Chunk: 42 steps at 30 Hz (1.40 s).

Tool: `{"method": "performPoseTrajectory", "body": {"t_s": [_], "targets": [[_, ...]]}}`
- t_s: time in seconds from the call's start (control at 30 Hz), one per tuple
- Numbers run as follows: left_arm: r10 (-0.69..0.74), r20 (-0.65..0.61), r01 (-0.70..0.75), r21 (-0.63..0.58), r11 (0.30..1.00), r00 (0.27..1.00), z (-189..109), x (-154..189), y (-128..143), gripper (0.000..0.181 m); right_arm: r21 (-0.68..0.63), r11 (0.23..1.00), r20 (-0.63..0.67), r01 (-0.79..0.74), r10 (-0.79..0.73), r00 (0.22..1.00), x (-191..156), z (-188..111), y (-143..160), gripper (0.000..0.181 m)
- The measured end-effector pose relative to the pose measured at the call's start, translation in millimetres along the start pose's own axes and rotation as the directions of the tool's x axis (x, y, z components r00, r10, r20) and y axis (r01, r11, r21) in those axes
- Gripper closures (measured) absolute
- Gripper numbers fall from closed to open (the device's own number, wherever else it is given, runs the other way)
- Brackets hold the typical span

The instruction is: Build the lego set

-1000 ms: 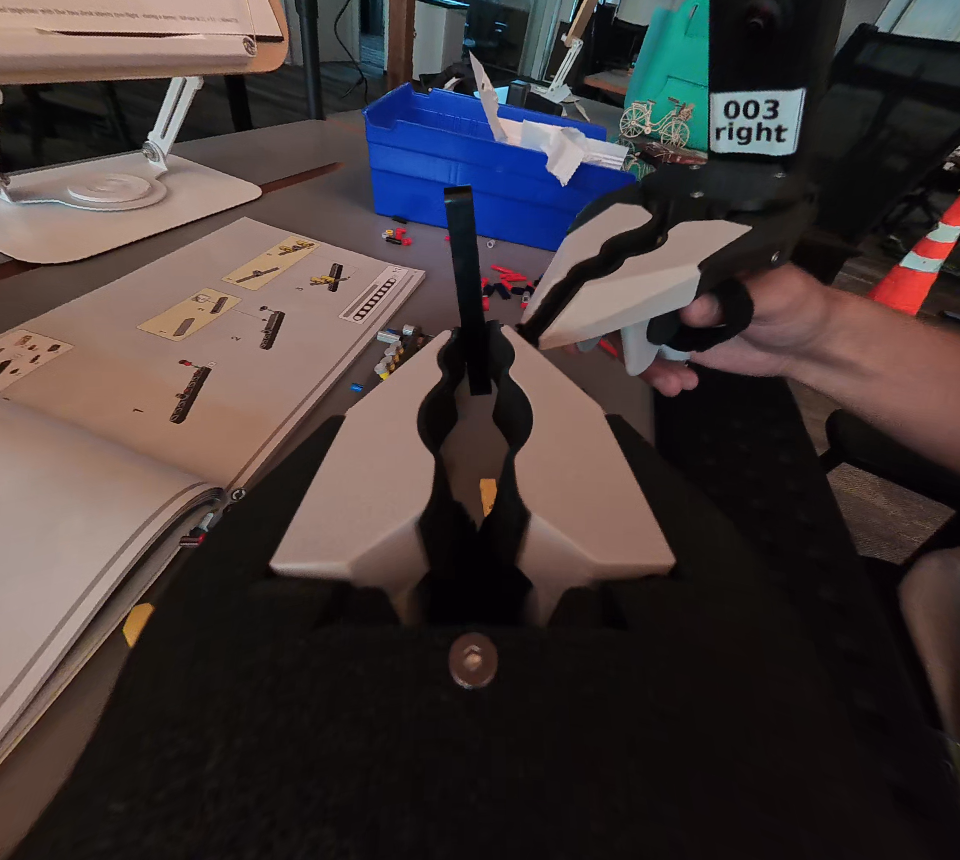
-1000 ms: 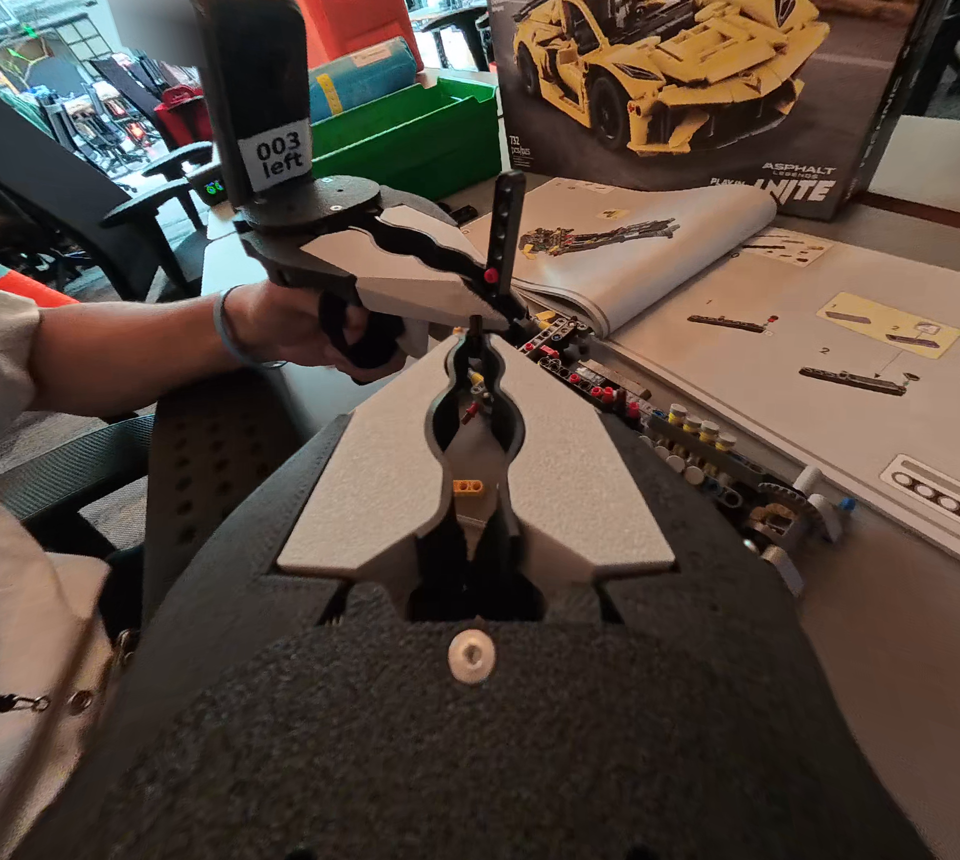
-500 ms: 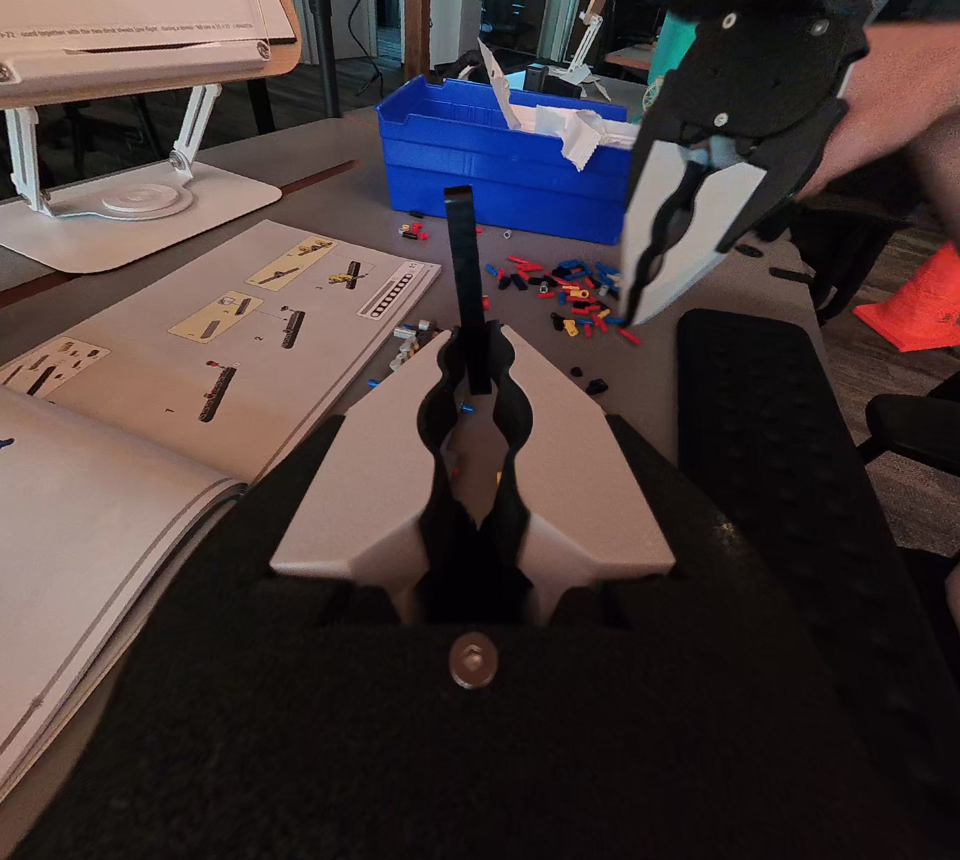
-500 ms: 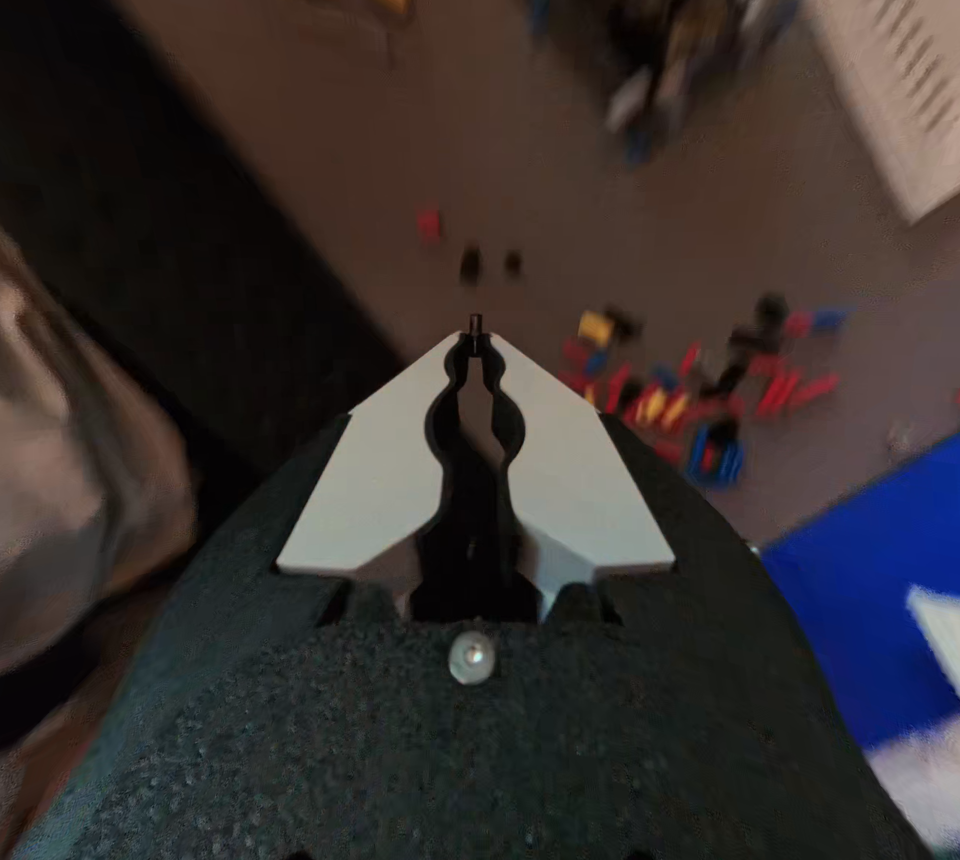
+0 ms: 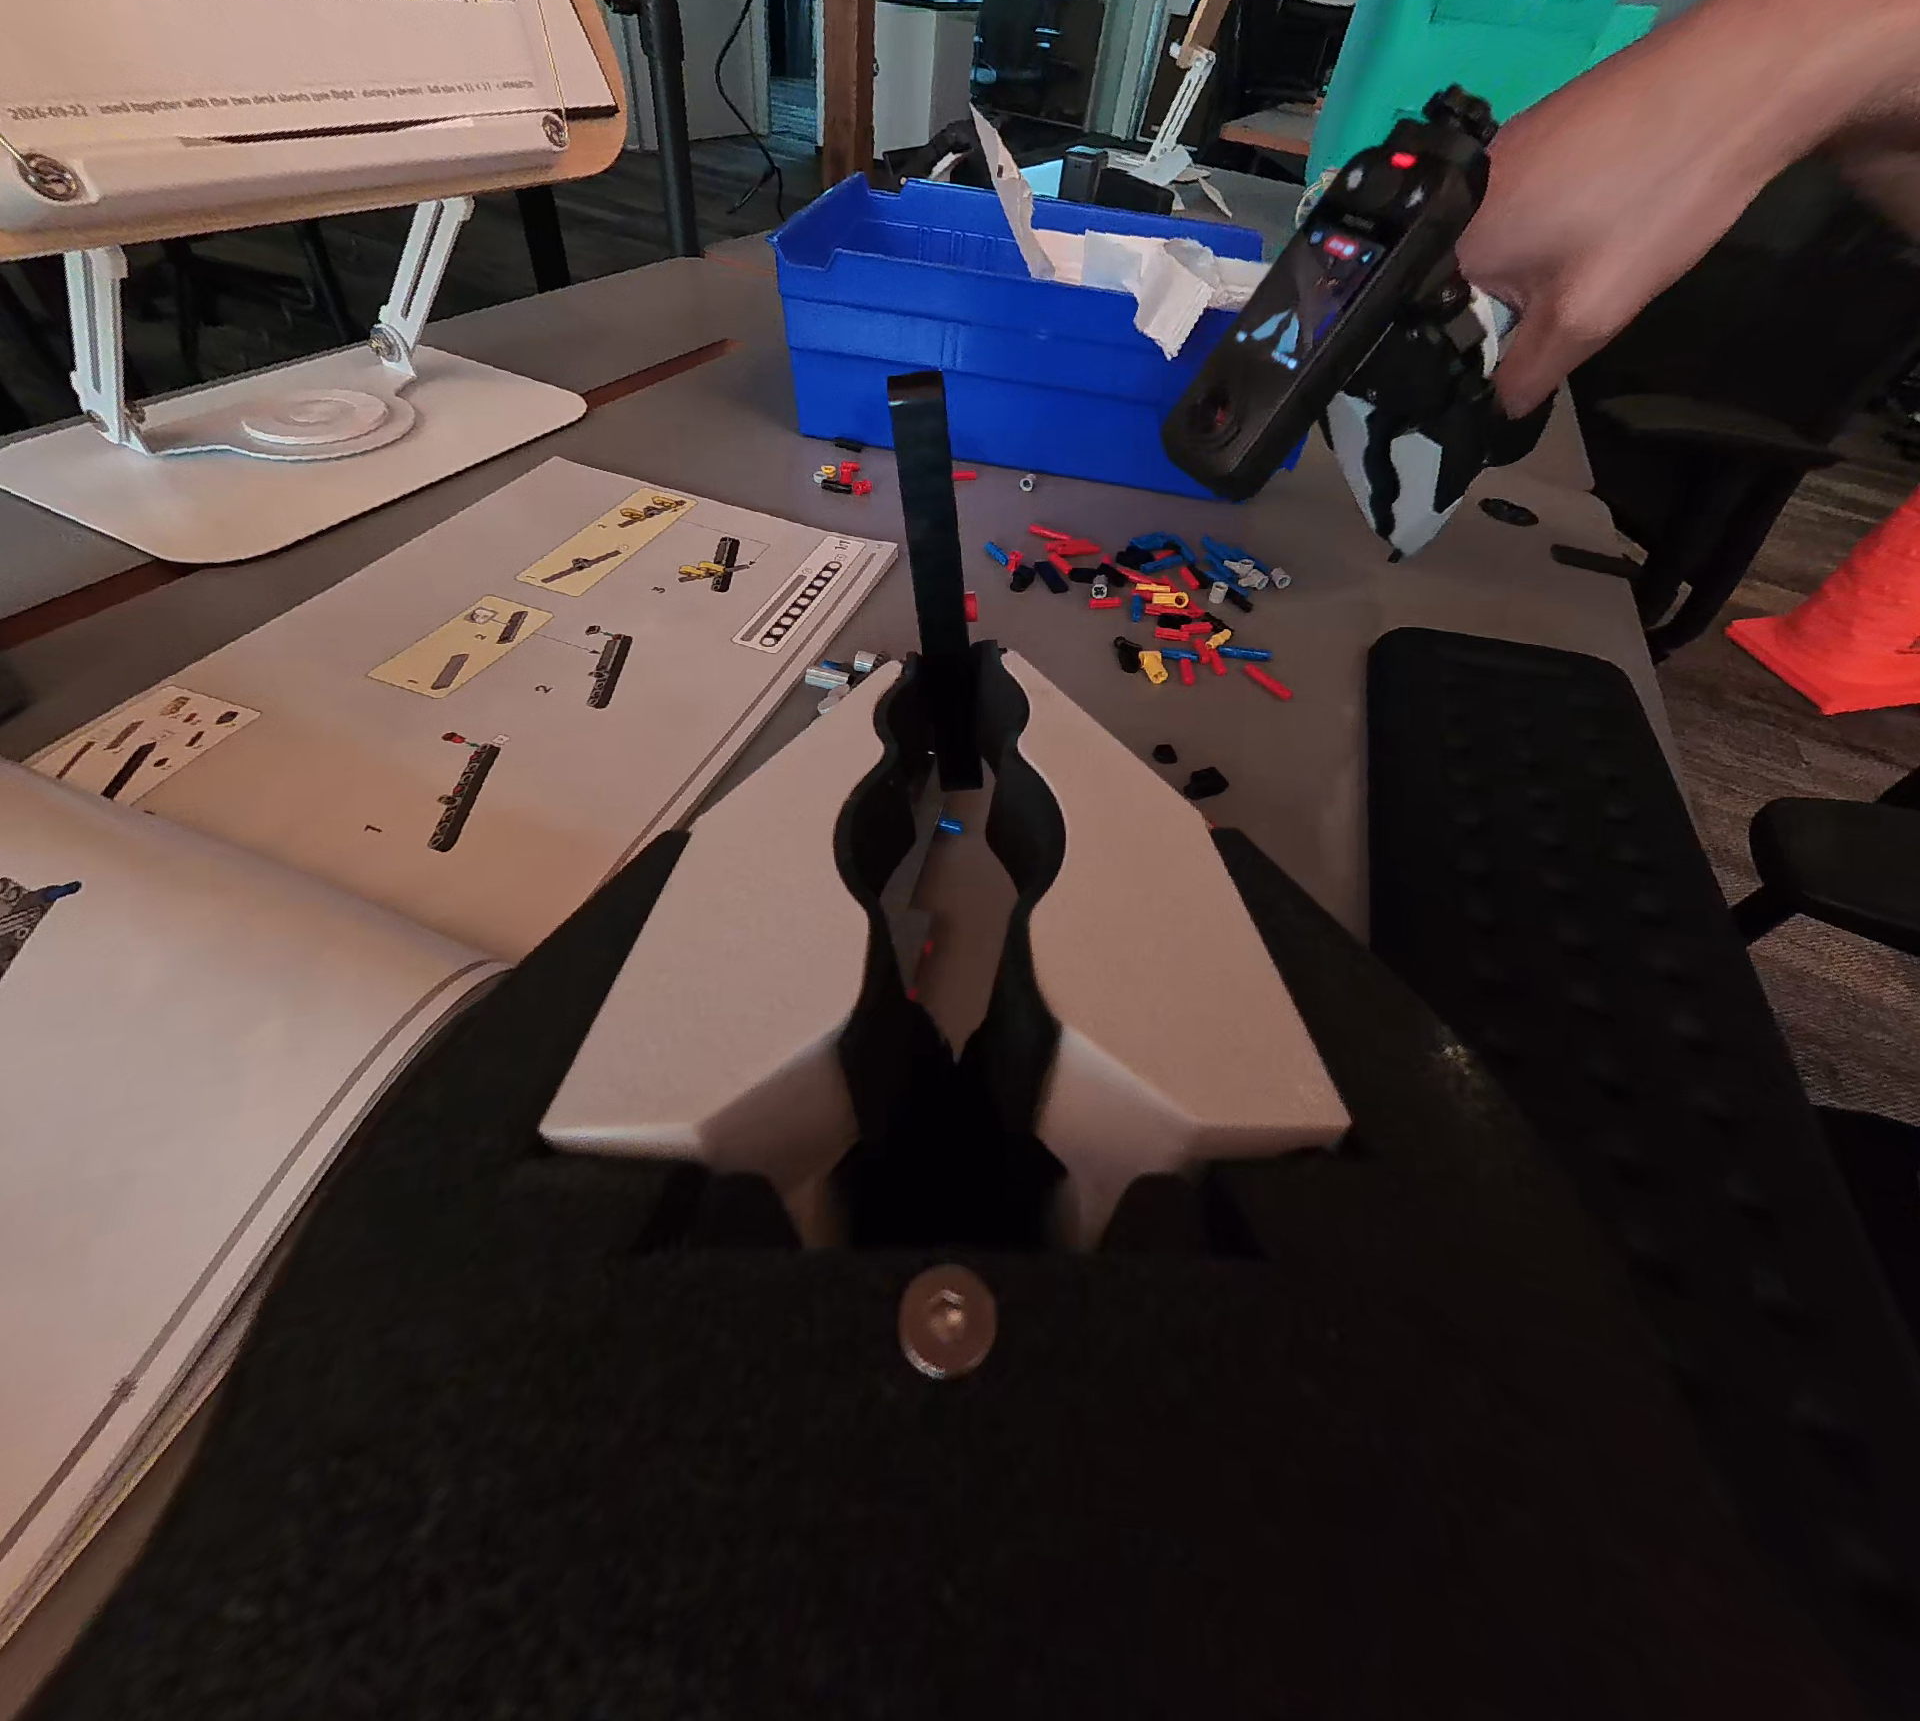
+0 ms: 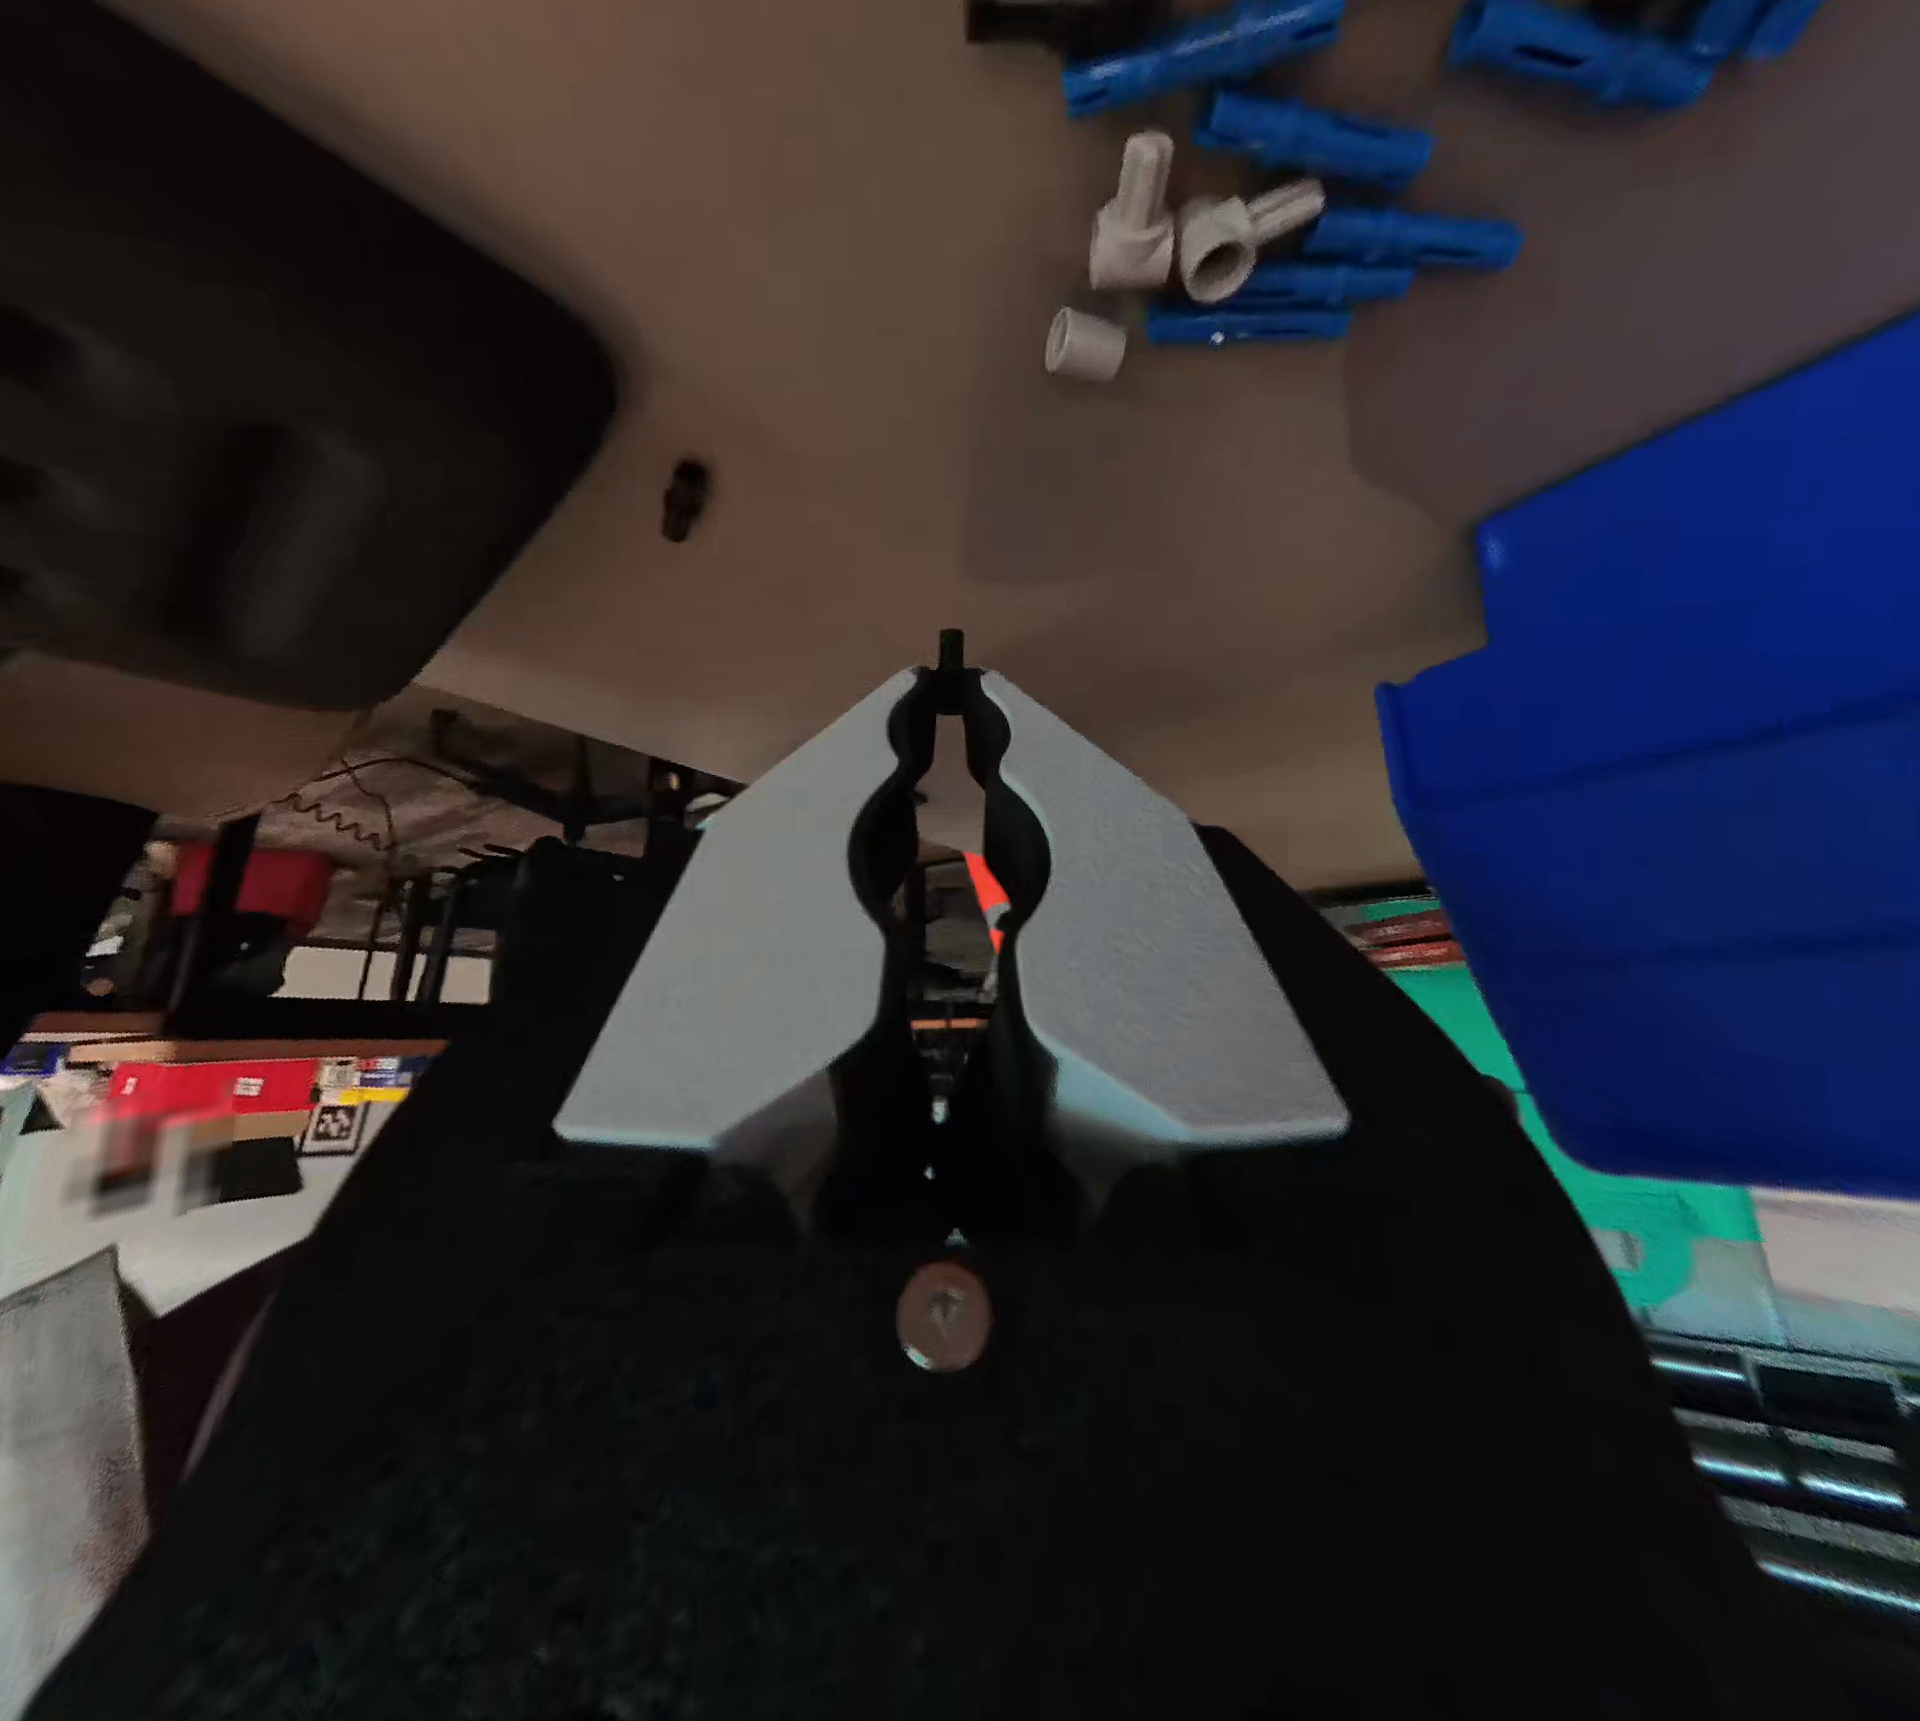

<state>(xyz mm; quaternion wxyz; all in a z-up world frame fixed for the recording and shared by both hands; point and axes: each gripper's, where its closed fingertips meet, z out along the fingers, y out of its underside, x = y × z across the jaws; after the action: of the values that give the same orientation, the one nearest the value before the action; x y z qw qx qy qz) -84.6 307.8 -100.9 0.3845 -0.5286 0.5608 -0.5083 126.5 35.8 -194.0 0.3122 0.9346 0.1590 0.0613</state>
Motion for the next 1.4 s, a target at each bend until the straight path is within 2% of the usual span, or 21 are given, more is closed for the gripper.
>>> {"method": "performPoseTrajectory", "body": {"t_s": [0.03, 0.57, 0.77, 0.9, 1.0, 1.1, 1.23, 1.3, 1.4], "targets": [[0.003, 0.000, -0.003, 0.000, 1.000, 1.000, -0.2, 0.3, -0.3, 0.175, -0.009, 1.000, -0.006, 0.004, -0.004, 1.000, 1.3, 2.0, -0.7, 0.177], [0.021, 0.000, -0.021, 0.006, 1.000, 1.000, -0.9, 3.1, -3.3, 0.175, -0.052, 0.999, -0.023, 0.009, -0.010, 1.000, 2.5, 10.1, -6.8, 0.177], [0.017, 0.000, -0.017, 0.010, 1.000, 1.000, -1.6, 2.6, -4.2, 0.175, -0.038, 0.999, -0.032, 0.011, -0.012, 0.999, 3.4, 11.3, -6.9, 0.167], [0.016, -0.003, -0.016, 0.009, 1.000, 1.000, -1.4, 2.9, -3.7, 0.175, 0.016, 1.000, -0.044, 0.007, -0.006, 0.999, 5.5, 9.4, -5.7, 0.158], [0.013, -0.003, -0.013, 0.005, 1.000, 1.000, -0.9, 2.6, -2.2, 0.175, 0.143, 0.990, -0.067, -0.008, 0.018, 0.998, 10.1, 0.5, 4.1, 0.159], [0.012, -0.003, -0.012, 0.006, 1.000, 1.000, -1.5, 1.8, -2.7, 0.175, 0.400, 0.913, -0.003, -0.076, 0.085, 0.996, 4.7, -10.0, 12.2, 0.161], [0.009, -0.010, -0.008, 0.021, 1.000, 1.000, -3.2, 4.1, -7.1, 0.175, 0.700, 0.702, 0.027, -0.136, 0.165, 0.986, 8.3, -6.4, 16.1, 0.159], [0.006, -0.015, -0.006, 0.025, 1.000, 1.000, -3.3, 6.2, -8.1, 0.175, 0.799, 0.575, 0.082, -0.175, 0.184, 0.980, 7.5, -2.3, 11.0, 0.163], [0.003, -0.029, -0.003, 0.017, 1.000, 1.000, -1.2, 10.3, -5.5, 0.175, 0.858, 0.470, 0.144, -0.209, 0.171, 0.975, 3.5, 2.3, 2.5, 0.164]]}}
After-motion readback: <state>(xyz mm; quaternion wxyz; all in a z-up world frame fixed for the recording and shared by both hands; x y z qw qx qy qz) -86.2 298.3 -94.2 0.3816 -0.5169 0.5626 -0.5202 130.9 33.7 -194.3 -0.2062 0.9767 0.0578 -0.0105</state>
